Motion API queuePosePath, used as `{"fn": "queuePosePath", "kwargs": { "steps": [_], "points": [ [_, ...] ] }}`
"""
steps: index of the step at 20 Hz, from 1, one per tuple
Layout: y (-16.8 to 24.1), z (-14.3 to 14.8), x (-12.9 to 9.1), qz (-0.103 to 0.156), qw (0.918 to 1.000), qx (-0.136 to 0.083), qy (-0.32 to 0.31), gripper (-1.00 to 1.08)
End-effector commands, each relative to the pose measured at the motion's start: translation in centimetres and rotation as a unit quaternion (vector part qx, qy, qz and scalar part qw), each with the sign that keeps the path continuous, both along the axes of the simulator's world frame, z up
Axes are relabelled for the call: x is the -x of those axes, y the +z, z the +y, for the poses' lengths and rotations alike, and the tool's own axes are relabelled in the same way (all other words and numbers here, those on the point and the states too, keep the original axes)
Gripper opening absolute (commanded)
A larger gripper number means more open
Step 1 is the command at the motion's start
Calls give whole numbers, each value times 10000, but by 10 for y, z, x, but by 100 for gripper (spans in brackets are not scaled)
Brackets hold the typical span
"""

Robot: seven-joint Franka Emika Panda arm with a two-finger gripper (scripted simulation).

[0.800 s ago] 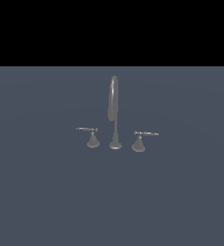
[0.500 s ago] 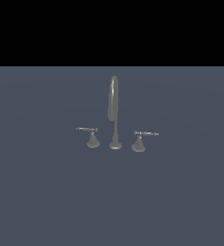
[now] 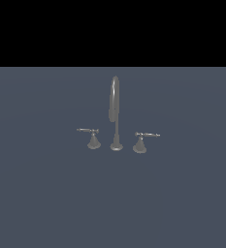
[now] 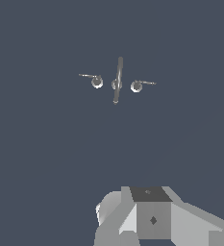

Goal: Turn on the faucet by rotating a designated handle.

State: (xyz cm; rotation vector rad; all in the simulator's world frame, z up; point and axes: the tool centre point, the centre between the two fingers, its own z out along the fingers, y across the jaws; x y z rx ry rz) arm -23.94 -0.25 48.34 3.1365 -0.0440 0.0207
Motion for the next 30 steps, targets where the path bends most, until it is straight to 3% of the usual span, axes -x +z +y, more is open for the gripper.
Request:
{"fn": "queuePosePath", "kwargs": {
  "steps": [1, 8, 16, 23, 30],
  "points": [
    [-1, 1, -3, 10, 10000, -36, -34, -100],
    [-12, 10, -24, 79, 9990, -302, -313, -100],
    [-40, 30, -69, 304, 9913, -789, -1010, -100],
    [-81, 53, -117, 630, 9723, -1154, -1933, -100],
    [-132, 74, -159, 948, 9422, -1292, -2942, -100]
  ]
}}
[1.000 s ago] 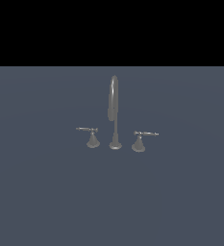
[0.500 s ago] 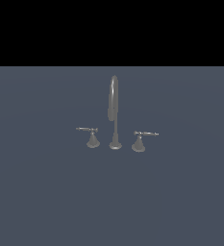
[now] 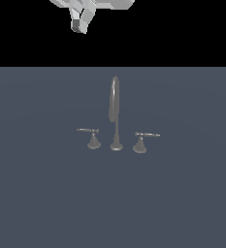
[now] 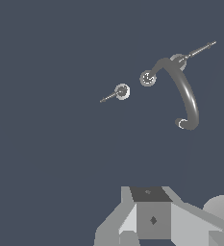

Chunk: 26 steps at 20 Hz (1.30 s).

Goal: Turn on the faucet by rotating a designated handle.

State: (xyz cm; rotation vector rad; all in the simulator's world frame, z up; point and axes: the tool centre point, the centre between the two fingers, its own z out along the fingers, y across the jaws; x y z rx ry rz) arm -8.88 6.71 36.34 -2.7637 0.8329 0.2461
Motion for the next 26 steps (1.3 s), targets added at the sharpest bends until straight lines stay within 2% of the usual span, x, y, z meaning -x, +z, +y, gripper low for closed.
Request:
{"fn": "queuePosePath", "kwargs": {
  "steps": [1, 7, 13, 19, 26],
  "points": [
    [-19, 8, -14, 154, 9992, -32, -380, -100],
    [-69, 23, -45, 494, 9904, 24, -1294, -100],
    [-122, 34, -70, 753, 9720, 219, -2216, -100],
    [-175, 41, -90, 883, 9446, 517, -3120, -100],
    [-234, 42, -109, 825, 9028, 931, -4116, -100]
  ]
}}
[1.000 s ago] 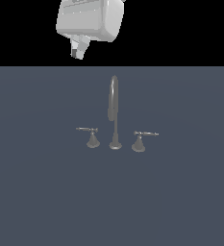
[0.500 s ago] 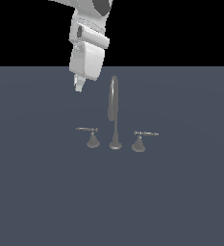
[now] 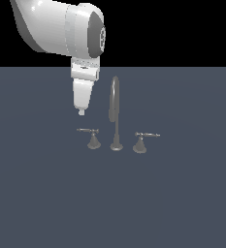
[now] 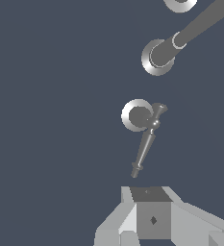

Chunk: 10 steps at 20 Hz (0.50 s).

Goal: Turn on the faucet by rotating a designated handle.

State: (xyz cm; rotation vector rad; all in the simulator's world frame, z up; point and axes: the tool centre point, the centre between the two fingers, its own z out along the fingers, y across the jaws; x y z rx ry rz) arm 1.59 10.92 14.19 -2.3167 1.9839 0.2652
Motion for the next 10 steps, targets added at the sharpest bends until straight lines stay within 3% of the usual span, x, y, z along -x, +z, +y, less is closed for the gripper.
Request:
{"fn": "queuePosePath", "kwargs": {
  "steps": [1, 10],
  "points": [
    [-20, 0, -6, -13, 9992, 199, -359, -100],
    [-64, -4, -21, -171, 9899, 735, -1197, -100]
  ]
}}
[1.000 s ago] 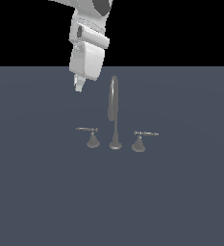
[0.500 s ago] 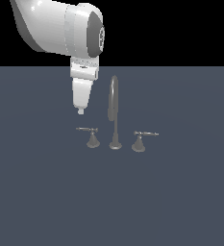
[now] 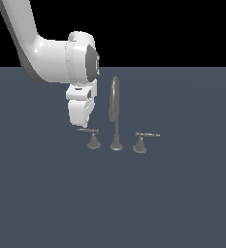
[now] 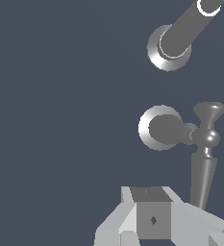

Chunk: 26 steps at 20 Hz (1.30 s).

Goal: Turn on the faucet by rotating a designated handle.

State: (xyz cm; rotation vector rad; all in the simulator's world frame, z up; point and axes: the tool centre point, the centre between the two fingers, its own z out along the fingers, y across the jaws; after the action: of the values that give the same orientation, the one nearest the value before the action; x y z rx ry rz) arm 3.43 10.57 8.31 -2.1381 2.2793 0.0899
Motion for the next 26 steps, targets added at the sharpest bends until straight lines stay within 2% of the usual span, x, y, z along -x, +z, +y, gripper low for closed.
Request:
{"fn": "queuePosePath", "kwargs": {
  "steps": [1, 6, 13, 24, 26],
  "points": [
    [-8, -1, -3, -56, 9998, 117, -172, -100],
    [-17, -3, -7, -120, 9990, 246, -348, -100],
    [-18, -3, -7, -128, 9989, 264, -370, -100],
    [-18, 19, 26, -130, 9989, 266, -374, -100],
    [-16, 16, 18, -196, 9987, 270, -379, -100]
  ]
}}
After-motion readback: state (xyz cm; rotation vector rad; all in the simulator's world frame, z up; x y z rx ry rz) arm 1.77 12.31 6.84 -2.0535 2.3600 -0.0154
